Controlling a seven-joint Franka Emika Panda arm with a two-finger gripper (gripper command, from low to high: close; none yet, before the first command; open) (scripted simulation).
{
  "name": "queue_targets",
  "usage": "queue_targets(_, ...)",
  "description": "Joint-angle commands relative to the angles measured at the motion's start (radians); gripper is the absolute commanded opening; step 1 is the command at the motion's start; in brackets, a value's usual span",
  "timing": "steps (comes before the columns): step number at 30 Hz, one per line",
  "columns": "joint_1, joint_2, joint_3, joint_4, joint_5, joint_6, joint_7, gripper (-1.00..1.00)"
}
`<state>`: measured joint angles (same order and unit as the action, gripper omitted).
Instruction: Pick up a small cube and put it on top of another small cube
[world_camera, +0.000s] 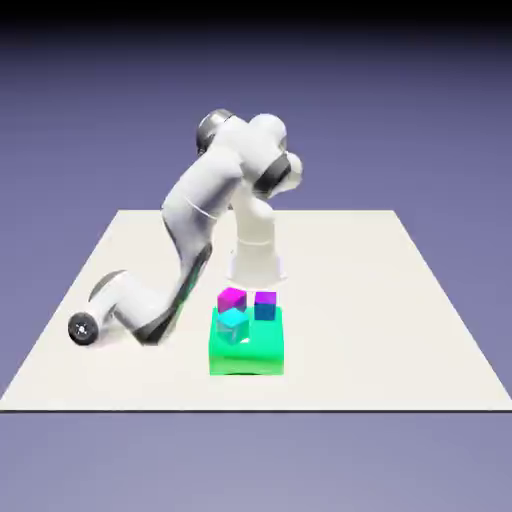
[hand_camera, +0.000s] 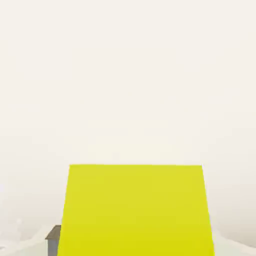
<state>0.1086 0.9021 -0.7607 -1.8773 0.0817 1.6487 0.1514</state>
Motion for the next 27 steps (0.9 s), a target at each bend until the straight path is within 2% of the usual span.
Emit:
queue_targets(1, -0.011, -0.021, 0.034, 0.012, 0.007, -0.027, 0.044, -1.00)
queue_targets(17, -0.177, -0.351, 0.568, 0.204, 0.138, -0.464, 0.722, -1.00)
queue_targets(24, -0.153, -0.396, 0.573, -0.004, 0.143, -0.301, 0.709, -1.00)
queue_targets(25, -0.153, -0.396, 0.573, -0.004, 0.143, -0.301, 0.709, 1.00)
queue_targets(27, -0.157, -0.388, 0.572, 0.033, 0.142, -0.329, 0.712, 1.00)
